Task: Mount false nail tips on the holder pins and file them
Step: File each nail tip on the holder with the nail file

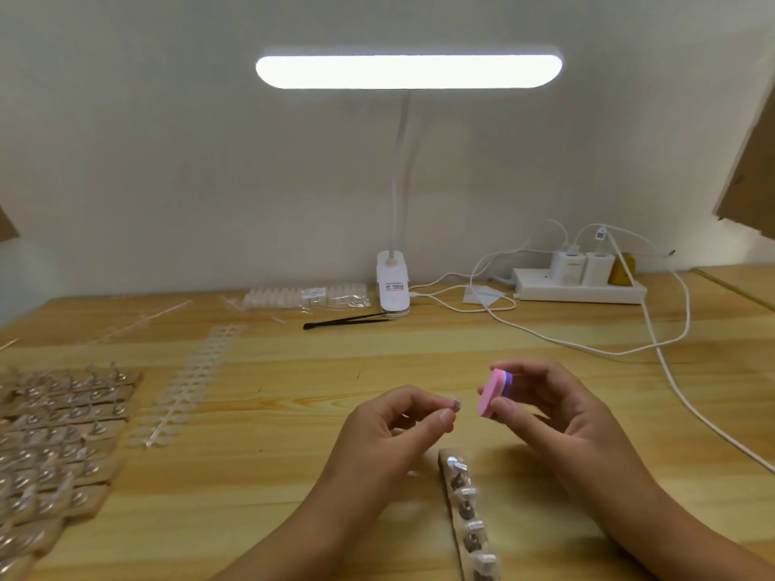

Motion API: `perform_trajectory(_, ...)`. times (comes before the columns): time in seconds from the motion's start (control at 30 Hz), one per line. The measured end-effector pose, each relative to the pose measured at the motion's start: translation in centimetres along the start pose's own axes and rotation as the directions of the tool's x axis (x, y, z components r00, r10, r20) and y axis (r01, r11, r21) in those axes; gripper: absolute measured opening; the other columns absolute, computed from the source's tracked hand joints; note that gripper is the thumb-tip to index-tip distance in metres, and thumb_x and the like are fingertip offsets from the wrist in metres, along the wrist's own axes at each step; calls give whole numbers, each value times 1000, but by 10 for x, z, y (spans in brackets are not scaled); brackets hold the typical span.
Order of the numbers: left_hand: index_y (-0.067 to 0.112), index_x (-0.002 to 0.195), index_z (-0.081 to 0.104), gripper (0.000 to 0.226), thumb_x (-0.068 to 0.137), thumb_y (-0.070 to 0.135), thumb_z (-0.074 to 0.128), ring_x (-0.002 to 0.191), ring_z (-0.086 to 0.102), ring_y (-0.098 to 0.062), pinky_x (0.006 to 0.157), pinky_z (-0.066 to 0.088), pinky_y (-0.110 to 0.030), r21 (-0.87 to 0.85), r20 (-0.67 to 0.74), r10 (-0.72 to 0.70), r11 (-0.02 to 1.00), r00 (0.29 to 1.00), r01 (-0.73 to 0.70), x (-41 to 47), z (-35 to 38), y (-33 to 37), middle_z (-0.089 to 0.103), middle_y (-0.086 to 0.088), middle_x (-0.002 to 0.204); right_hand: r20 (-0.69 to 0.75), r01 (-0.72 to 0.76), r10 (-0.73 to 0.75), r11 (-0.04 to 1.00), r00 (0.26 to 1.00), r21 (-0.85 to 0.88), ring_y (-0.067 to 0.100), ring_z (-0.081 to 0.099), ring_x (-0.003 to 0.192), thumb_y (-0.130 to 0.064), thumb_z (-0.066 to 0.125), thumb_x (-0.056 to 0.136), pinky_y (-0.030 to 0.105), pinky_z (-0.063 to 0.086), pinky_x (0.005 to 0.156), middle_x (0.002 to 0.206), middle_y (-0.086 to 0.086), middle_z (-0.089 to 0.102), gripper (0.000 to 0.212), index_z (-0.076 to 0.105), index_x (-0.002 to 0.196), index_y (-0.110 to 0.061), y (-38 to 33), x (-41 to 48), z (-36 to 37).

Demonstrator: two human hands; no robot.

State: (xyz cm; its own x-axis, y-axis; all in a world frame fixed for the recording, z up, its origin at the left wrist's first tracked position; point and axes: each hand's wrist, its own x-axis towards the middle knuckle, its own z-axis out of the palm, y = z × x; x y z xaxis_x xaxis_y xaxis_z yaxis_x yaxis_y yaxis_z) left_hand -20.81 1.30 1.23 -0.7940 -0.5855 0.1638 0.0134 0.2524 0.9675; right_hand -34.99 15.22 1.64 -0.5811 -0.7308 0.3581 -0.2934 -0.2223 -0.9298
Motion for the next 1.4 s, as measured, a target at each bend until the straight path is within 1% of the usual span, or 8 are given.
perform_trajectory(0.13, 35, 85, 74, 11, 87, 25, 73, 93, 65, -11, 74, 48, -13, 10, -3, 29, 1000, 1000, -29, -1, 2, 0, 74, 14, 96, 8, 40, -40, 999, 999, 8, 10, 69, 97, -23, 74, 73, 17, 54, 79, 101, -2, 72, 31, 69, 102, -30, -2, -1, 0)
perform_trajectory(0.27, 35, 82, 73, 12, 86, 24, 73, 86, 64, -2, 68, 48, -11, 10, 3, 40, 999, 999, -40, -2, 2, 0, 73, 13, 89, 67, 38, -39, 999, 997, 22, 14, 69, 97, -23, 74, 71, 19, 55, 79, 101, -1, 72, 34, 68, 104, -20, -1, -3, 5)
perform_trajectory(0.5, 37, 84, 72, 5, 85, 33, 72, 94, 63, -8, 87, 48, -32, 60, 31, 68, 996, 997, -70, -2, 2, -1, 71, 14, 88, 86, 53, -55, 998, 995, 25, 10, 69, 96, -22, 73, 71, 17, 55, 77, 100, -4, 71, 36, 65, 106, -15, 0, -4, 8)
perform_trajectory(0.8, 39, 82, 71, 8, 86, 32, 72, 96, 62, -10, 89, 49, -37, 85, 30, 75, 993, 997, -78, -1, 2, -3, 71, 15, 89, 77, 91, -89, 996, 993, -20, 9, 67, 102, -25, 72, 76, 18, 55, 81, 106, -8, 70, 33, 66, 109, -28, 2, -4, 4)
perform_trajectory(1.0, 39, 84, 71, 4, 85, 36, 72, 101, 62, -13, 93, 49, -41, 102, 37, 80, 991, 996, -83, -1, 1, -4, 71, 15, 93, 99, 75, -71, 996, 993, -39, 9, 68, 101, -24, 72, 76, 18, 55, 79, 105, -6, 71, 34, 67, 109, -23, 3, -2, 5)
perform_trajectory(1.2, 42, 84, 71, 7, 86, 36, 71, 94, 61, -4, 85, 47, -30, 113, 30, 86, 990, 996, -89, 0, 1, -6, 70, 19, 89, 94, 75, -70, 996, 993, -46, 11, 69, 98, -29, 73, 74, 19, 55, 79, 102, -5, 70, 36, 62, 107, -20, 1, -4, 3)
perform_trajectory(1.33, 40, 88, 71, 11, 88, 29, 71, 88, 63, 2, 77, 43, -16, 65, 12, 75, 995, 997, -76, -1, 1, -5, 73, 19, 93, 60, 39, -36, 998, 998, -41, 10, 67, 79, -33, 71, 76, 20, 54, 72, 88, 0, 70, 33, 58, 106, -28, 0, -2, 0)
perform_trajectory(1.4, 39, 90, 71, 12, 89, 27, 71, 84, 63, 2, 73, 44, -10, 28, 7, 68, 997, 998, -68, -1, 0, -5, 74, 14, 92, 27, -11, 11, 1000, 1000, -5, 11, 64, 71, -40, 71, 73, 22, 54, 69, 81, 1, 69, 26, 62, 94, -30, -1, 0, -3)
